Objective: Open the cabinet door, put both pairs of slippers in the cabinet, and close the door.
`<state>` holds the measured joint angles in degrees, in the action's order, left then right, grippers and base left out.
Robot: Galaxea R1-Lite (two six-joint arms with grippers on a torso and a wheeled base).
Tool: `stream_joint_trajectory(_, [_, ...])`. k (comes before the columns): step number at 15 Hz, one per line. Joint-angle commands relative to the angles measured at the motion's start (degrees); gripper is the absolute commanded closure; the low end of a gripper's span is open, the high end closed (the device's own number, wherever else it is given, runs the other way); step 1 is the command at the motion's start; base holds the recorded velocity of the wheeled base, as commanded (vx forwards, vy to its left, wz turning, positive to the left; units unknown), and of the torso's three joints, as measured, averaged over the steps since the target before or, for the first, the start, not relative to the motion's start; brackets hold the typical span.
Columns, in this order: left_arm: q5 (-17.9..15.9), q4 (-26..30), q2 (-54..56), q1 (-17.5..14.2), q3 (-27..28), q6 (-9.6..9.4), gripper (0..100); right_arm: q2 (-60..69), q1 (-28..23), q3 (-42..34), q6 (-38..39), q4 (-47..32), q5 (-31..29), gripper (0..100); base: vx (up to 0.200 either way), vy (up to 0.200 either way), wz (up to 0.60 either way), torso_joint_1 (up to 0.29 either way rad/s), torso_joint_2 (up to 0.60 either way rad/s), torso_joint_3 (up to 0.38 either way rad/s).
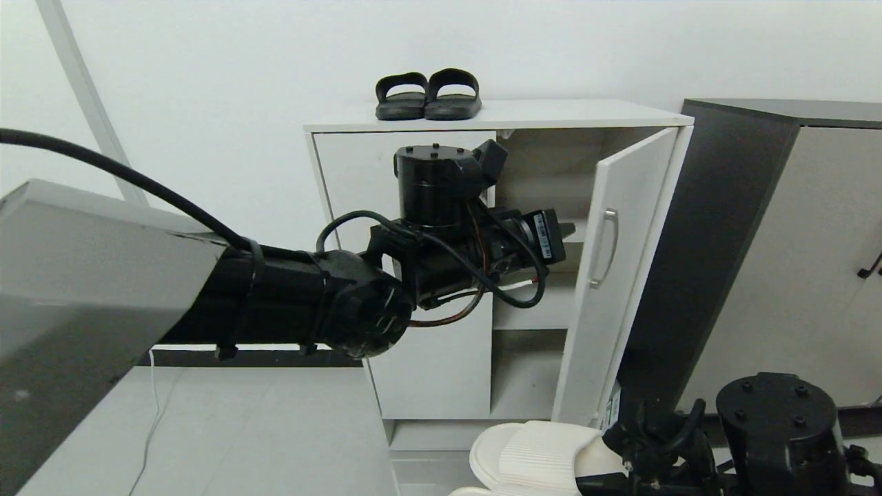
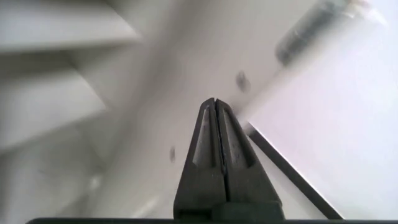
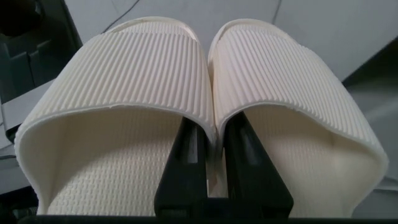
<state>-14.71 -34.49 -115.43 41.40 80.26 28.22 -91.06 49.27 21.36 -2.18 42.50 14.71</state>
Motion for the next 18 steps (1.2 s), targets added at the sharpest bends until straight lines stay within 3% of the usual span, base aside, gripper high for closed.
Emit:
stream_joint_trajectory(1, [0.04,-0.93,1.7,1.4,-2.04,-0.18,100,-0.25,0.12,-0.09,-0.02,0.04,-0.04,100,0.0,0.0,0.0,0.0,0.0,0.0])
stream_joint_trajectory(4, [0.12,-1.81,2.76,-2.2,-3.01,-0.71,100,-0.34,0.12,0.0,-0.02,0.31,-0.3,100,0.0,0.0,0.0,0.0,0.0,0.0])
stream_joint_trajectory(6, [0.12,-2.08,6.8,-5.45,-6.79,-1.15,100,-1.13,-1.02,0.44,0.07,0.39,-0.48,100,0.0,0.0,0.0,0.0,0.0,0.0])
stream_joint_trajectory(11, [-0.05,-4.62,22.97,-13.01,-26.3,-1.59,100,-1.84,-2.25,0.88,-0.02,0.39,-0.48,100,0.0,0.0,0.0,0.0,0.0,0.0])
stream_joint_trajectory(12, [0.04,-4.62,29.74,-15.38,-33.59,-2.12,100,-1.84,-2.34,0.88,-0.02,0.39,-0.48,100,0.0,0.0,0.0,0.0,0.0,0.0])
stream_joint_trajectory(15, [0.21,-3.92,44.86,-18.46,-47.04,-3.61,100,-1.75,-2.34,0.88,-0.02,0.39,-0.48,100,0.0,0.0,0.0,0.0,0.0,0.0])
stream_joint_trajectory(16, [1.09,-1.9,51.89,-19.95,-51.7,-4.67,100,-1.75,-2.34,0.79,-0.02,0.39,-0.48,100,0.0,0.0,0.0,0.0,0.0,0.0])
stream_joint_trajectory(18, [5.49,8.47,62.43,-23.21,-56.97,-11.08,100,-1.75,-2.34,0.88,-0.1,0.48,-0.48,100,0.0,0.0,0.0,0.0,0.0,0.0])
